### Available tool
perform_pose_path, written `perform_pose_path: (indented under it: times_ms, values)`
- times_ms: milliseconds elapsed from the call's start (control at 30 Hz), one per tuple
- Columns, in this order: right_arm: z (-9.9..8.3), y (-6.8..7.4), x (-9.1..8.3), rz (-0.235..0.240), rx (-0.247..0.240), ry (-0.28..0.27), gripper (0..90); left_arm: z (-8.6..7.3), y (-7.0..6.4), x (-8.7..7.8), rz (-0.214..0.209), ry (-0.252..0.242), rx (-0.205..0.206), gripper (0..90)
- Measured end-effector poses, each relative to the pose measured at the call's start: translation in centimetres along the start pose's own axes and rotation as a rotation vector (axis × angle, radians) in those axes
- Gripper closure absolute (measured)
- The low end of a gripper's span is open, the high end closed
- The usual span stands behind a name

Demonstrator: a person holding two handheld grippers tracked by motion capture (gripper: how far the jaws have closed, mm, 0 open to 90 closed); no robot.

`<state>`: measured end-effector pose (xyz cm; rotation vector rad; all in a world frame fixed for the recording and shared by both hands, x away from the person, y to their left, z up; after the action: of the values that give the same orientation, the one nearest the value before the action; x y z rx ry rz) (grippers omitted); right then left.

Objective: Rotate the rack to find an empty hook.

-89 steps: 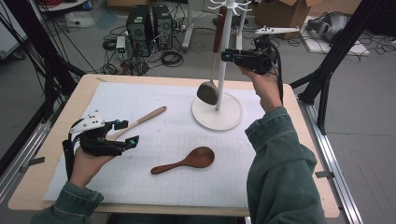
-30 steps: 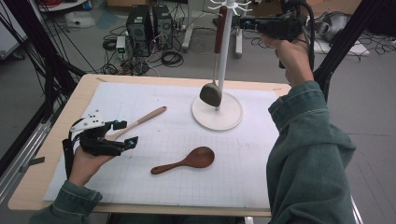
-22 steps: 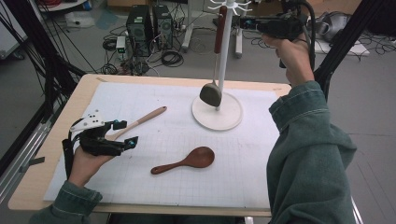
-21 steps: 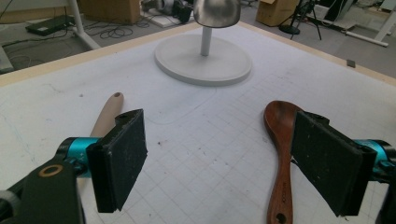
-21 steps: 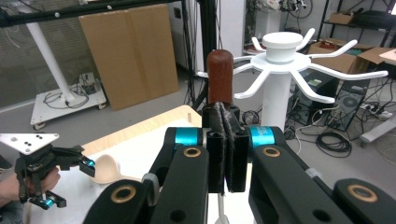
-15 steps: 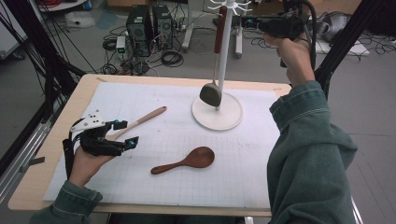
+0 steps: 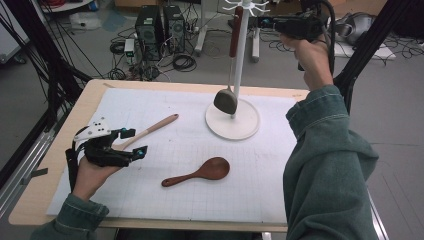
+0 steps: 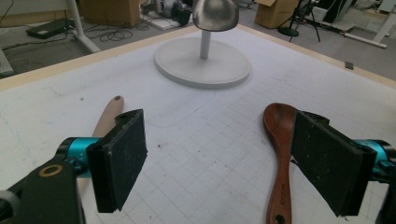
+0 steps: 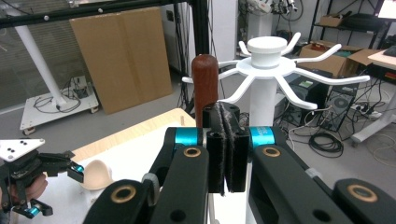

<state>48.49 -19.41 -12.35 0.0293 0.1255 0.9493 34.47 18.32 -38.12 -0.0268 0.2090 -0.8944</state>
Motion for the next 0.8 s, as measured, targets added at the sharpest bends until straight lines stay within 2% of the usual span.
perform_pose_path:
  times_ms: [333, 467, 800]
  values:
    - [0.6, 0.0, 0.1, -0.02, -0.012, -0.012, 89.6, 0.1, -0.3, 0.0, -0.007, -0.001, 0.008, 19.3]
    - [0.5, -0.3, 0.0, -0.039, -0.014, -0.001, 89.6, 0.0, -0.2, 0.1, -0.009, 0.004, 0.003, 19.4]
    - [0.0, 0.0, 1.0, -0.049, -0.027, 0.006, 89.6, 0.1, -0.2, 0.0, -0.009, 0.004, 0.007, 19.4]
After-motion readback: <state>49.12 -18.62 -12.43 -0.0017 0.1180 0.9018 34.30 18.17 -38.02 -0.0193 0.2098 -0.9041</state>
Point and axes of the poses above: each handheld gripper's, and its own axes: x roughly forward along the jaws, z roughly out of its top, y roughly to its left, the point moved 7 cm from there along x, roughly forward along the jaws, and after that the axes turned 10 degrees about -y, right-handed, at the moved point
